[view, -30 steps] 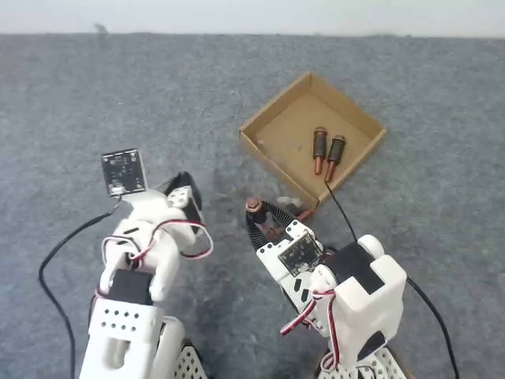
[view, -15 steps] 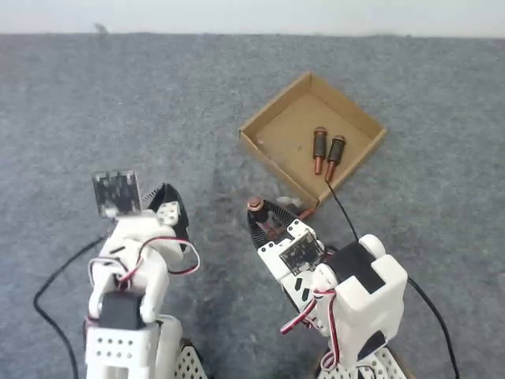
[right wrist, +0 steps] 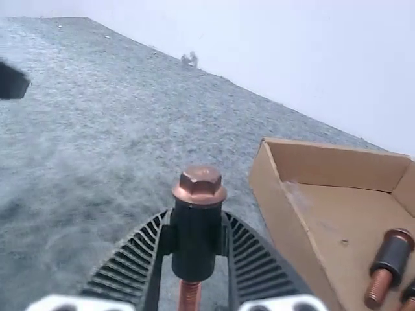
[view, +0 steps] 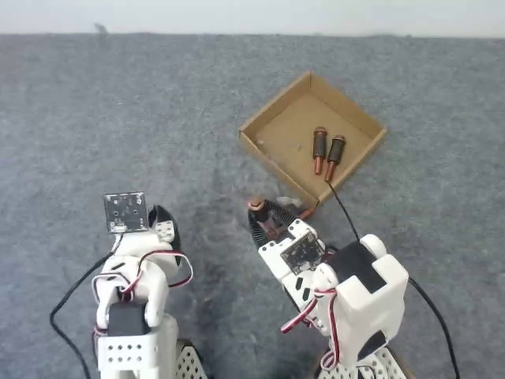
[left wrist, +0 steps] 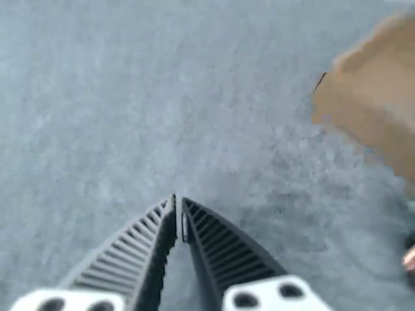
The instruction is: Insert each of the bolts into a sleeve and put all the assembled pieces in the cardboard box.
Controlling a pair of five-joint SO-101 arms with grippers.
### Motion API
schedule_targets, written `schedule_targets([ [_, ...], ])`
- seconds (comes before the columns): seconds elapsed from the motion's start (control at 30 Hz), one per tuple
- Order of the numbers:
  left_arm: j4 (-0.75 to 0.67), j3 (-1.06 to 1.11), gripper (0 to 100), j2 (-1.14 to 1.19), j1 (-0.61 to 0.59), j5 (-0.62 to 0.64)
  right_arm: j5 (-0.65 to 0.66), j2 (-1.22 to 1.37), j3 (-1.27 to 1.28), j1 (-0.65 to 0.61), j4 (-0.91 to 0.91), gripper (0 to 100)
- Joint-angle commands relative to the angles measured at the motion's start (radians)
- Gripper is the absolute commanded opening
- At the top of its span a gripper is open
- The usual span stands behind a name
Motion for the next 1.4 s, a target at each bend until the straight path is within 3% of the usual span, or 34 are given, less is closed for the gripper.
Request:
schedule_targets([
  [0.0, 0.054, -0.010, 1, -0.015, -0.058, -0.087, 0.006, -0.038, 0.002, 0.036, -0.008, 0.6],
  [0.27, 0.089, -0.010, 1, -0.014, -0.115, -0.155, 0.002, -0.263, 0.086, 0.111, 0.120, 0.6],
  [0.43, 0.087, -0.010, 1, -0.014, -0.114, -0.155, -0.089, -0.429, 0.081, 0.124, 0.335, 0.6],
  [0.77, 0.087, -0.010, 1, -0.014, -0.114, -0.155, -0.092, -0.791, 0.074, 0.134, 0.759, 0.6],
  [0.93, 0.087, -0.010, 1, -0.014, -0.114, -0.155, -0.094, -1.059, 0.060, 0.202, 1.047, 0.6],
  [1.2, 0.089, -0.010, 1, -0.012, -0.114, -0.155, -0.095, -1.455, -0.146, 0.234, 1.807, 0.6],
  [1.37, 0.092, -0.010, 1, -0.012, -0.117, -0.155, -0.095, -1.514, -0.290, 0.251, 2.046, 0.6],
])
